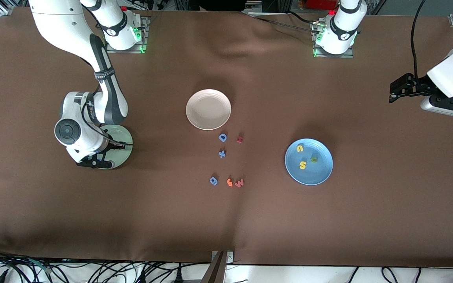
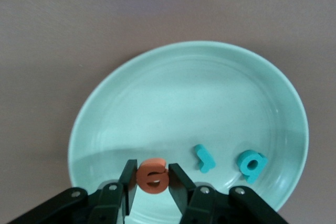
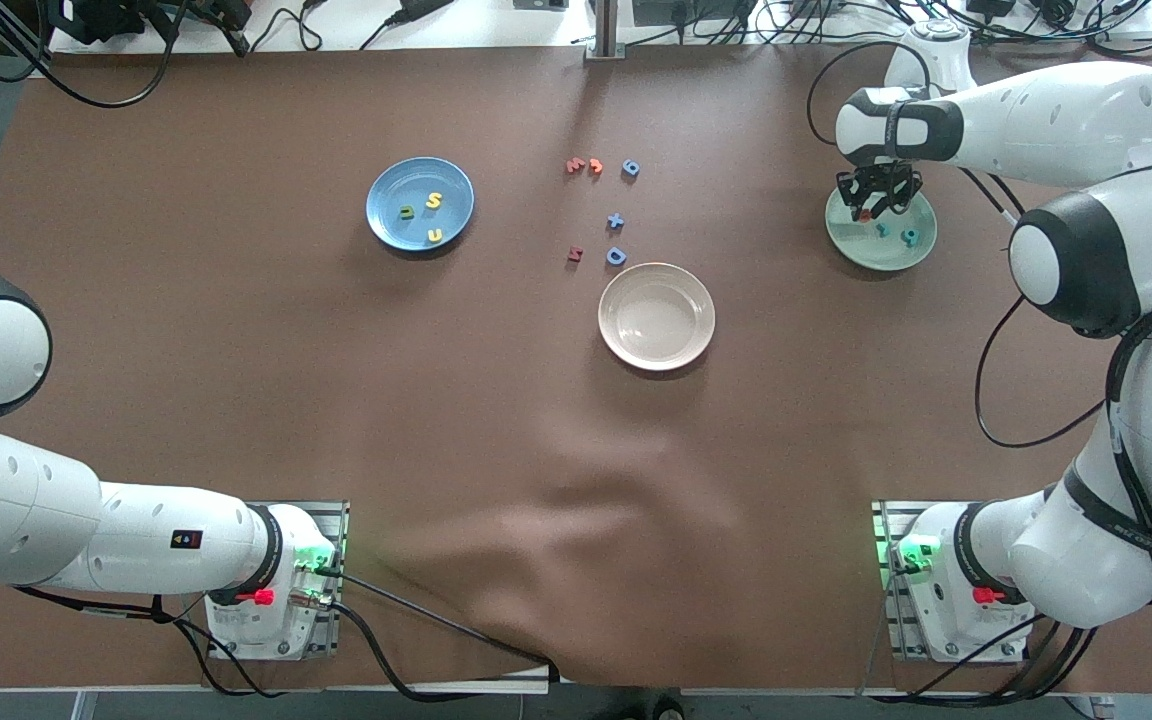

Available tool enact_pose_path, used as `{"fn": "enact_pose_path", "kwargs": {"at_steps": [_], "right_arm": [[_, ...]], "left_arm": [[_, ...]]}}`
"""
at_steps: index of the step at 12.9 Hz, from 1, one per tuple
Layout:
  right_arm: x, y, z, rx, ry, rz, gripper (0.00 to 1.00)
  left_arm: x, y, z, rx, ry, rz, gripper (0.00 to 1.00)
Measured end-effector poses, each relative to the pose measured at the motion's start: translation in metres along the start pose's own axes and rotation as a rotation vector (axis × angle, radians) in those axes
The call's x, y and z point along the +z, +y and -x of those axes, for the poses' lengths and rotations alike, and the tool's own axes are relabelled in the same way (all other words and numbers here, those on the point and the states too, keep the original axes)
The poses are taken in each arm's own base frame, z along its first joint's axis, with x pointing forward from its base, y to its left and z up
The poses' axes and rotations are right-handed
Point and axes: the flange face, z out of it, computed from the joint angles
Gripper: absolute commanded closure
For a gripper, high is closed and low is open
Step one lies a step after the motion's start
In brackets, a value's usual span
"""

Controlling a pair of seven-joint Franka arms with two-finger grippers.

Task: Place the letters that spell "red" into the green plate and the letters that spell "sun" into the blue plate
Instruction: 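Place the orange 6 on the green plate with the right gripper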

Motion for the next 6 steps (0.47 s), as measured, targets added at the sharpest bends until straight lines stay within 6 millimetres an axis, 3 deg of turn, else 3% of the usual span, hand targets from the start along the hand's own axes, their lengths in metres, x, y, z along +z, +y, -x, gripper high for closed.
{"fn": "enact_pose_path", "kwargs": {"at_steps": [3, 4, 6], "right_arm": [[0.01, 0.007, 0.005, -0.004, -0.004, 0.003, 1.0], [0.011, 0.011, 0.005, 0.001, -0.007, 0.001, 0.94], [0.014, 0.014, 0.007, 0.01, -0.015, -0.006, 0.69]], "left_arm": [[-0.001, 0.0, 0.0, 0.0, 0.001, 0.0, 0.0], [-0.001, 0.0, 0.0, 0.0, -0.001, 0.0, 0.0], [-0.001, 0.0, 0.001, 0.0, -0.003, 0.0, 0.0]]}}
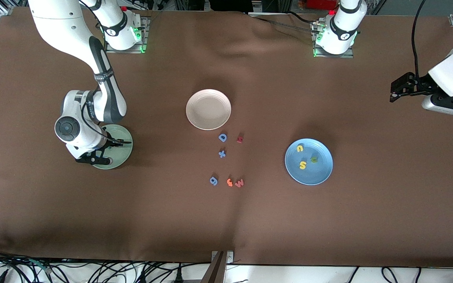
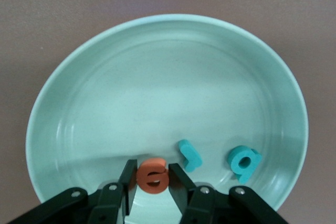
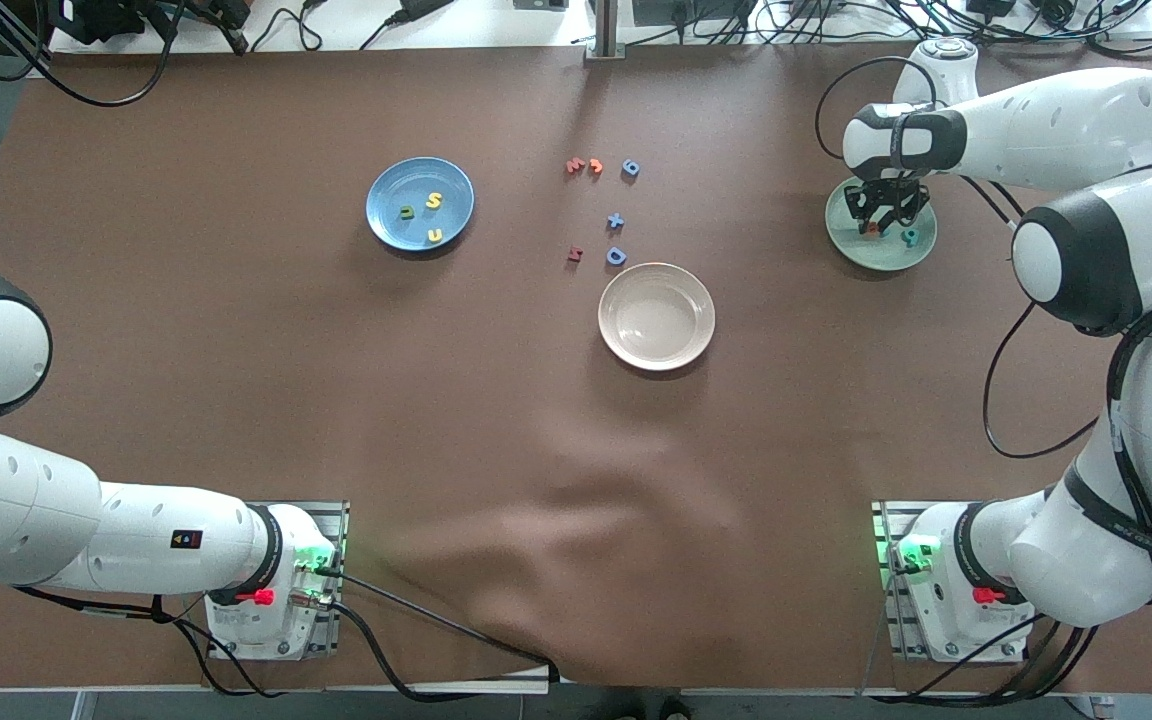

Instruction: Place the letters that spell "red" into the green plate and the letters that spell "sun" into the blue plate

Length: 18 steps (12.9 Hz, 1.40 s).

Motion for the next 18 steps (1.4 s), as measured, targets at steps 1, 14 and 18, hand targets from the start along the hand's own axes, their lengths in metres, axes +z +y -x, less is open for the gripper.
{"fn": "enact_pose_path", "kwargs": {"at_steps": [1, 14, 18], "right_arm": [[0.0, 0.0, 0.0, 0.001, -0.001, -0.002, 0.38], [-0.131, 0.007, -0.017, 0.015, 0.063, -0.098, 0.01], [-0.202, 0.022, -0.023, 0.024, 0.059, -0.114, 0.01]], "left_arm": [[0.0, 0.0, 0.0, 0.0, 0.0, 0.0, 0.0], [-0.007, -0.004, 0.001, -0.006, 0.014, -0.002, 0.0], [-0.007, -0.005, 0.001, -0.008, 0.013, -0.002, 0.0]]}}
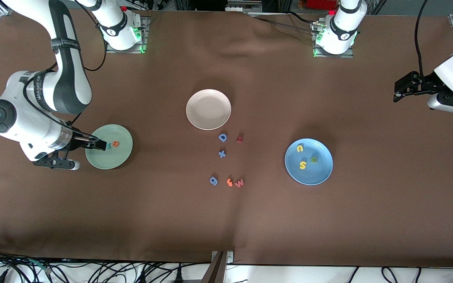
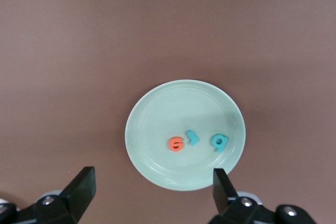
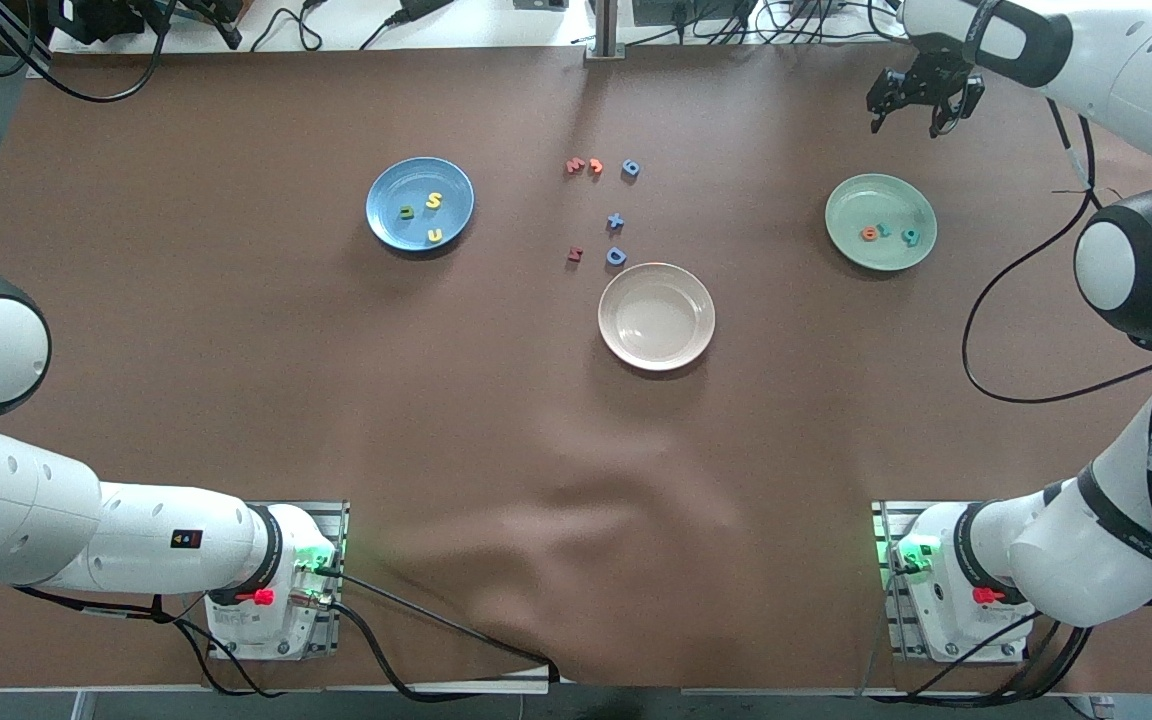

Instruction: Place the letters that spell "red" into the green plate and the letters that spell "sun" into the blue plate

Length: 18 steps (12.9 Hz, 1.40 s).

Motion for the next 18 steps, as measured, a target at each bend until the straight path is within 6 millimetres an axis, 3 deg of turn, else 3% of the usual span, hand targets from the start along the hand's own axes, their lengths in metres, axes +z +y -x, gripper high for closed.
{"fn": "enact_pose_path", "kwargs": {"at_steps": [4, 10, 12, 18], "right_arm": [[-0.078, 0.0, -0.001, -0.01, 0.004, -0.007, 0.01], [-0.138, 0.02, 0.011, 0.005, 0.054, -0.034, 0.01], [-0.145, 0.023, 0.014, 0.007, 0.062, -0.04, 0.01], [-0.14, 0.026, 0.011, 0.001, 0.051, -0.03, 0.01]], "left_arm": [[0.001, -0.004, 0.0, -0.008, -0.002, 0.007, 0.0], [0.002, -0.026, 0.004, -0.055, 0.008, 0.066, 0.0], [0.002, -0.026, 0.004, -0.056, 0.009, 0.073, 0.0], [0.002, -0.03, 0.005, -0.065, 0.008, 0.073, 0.0]]}}
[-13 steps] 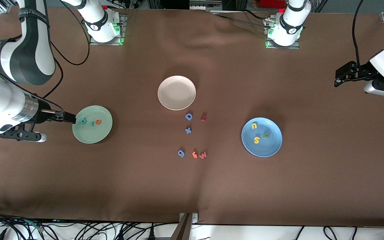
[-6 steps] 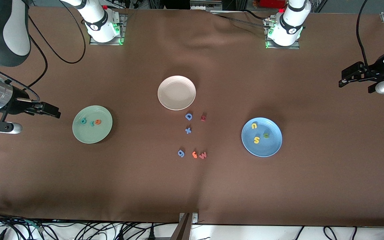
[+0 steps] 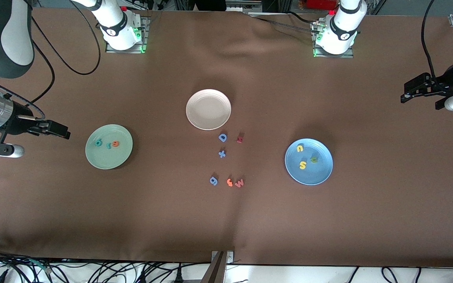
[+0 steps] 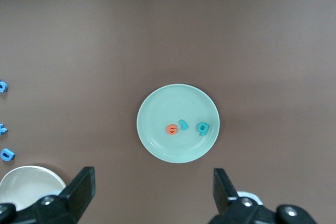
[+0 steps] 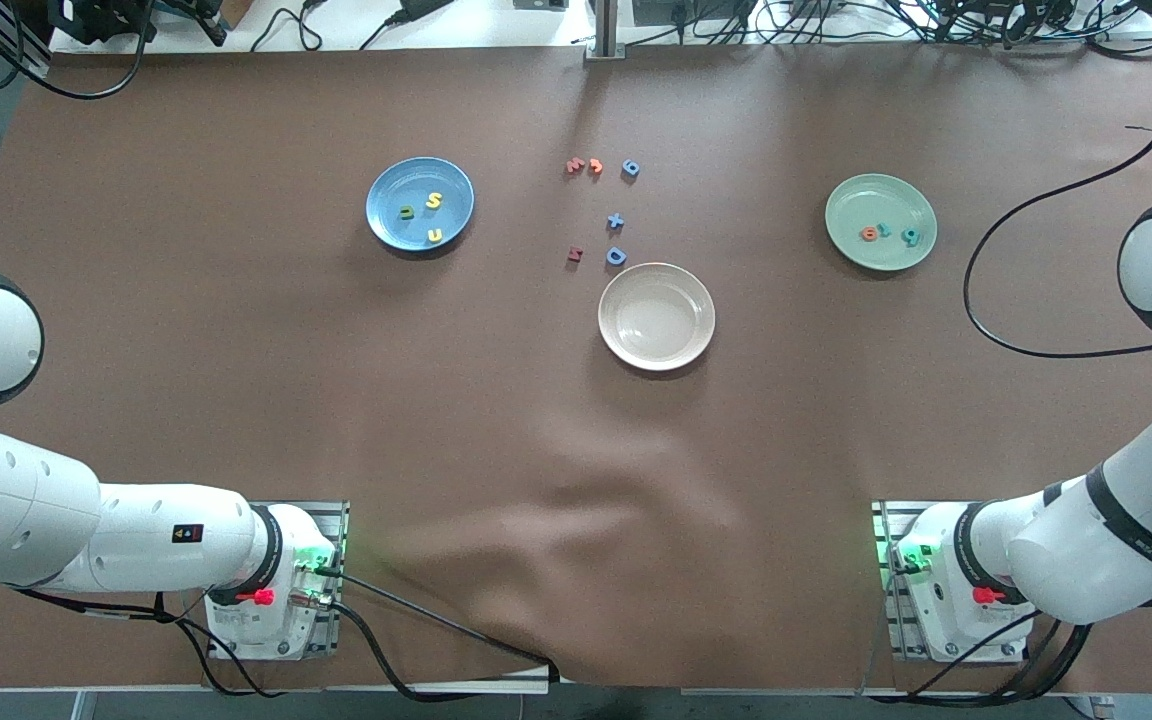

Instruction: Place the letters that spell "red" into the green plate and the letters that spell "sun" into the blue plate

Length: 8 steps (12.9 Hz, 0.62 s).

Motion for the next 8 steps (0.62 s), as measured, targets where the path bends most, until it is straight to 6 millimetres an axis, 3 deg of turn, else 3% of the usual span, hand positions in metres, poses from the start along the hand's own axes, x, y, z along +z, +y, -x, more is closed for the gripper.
{"fn": "enact_pose_path", "kwargs": {"at_steps": [3, 8], "right_arm": [[0.007, -0.001, -0.002, -0.041, -0.012, 0.033, 0.01], [-0.003, 0.004, 0.0, -0.087, 0.006, 0.05, 0.01]], "left_arm": [[0.0, 0.0, 0.0, -0.001, -0.002, 0.0, 0.0], [0.002, 0.001, 0.002, 0.001, -0.017, 0.003, 0.0]]}}
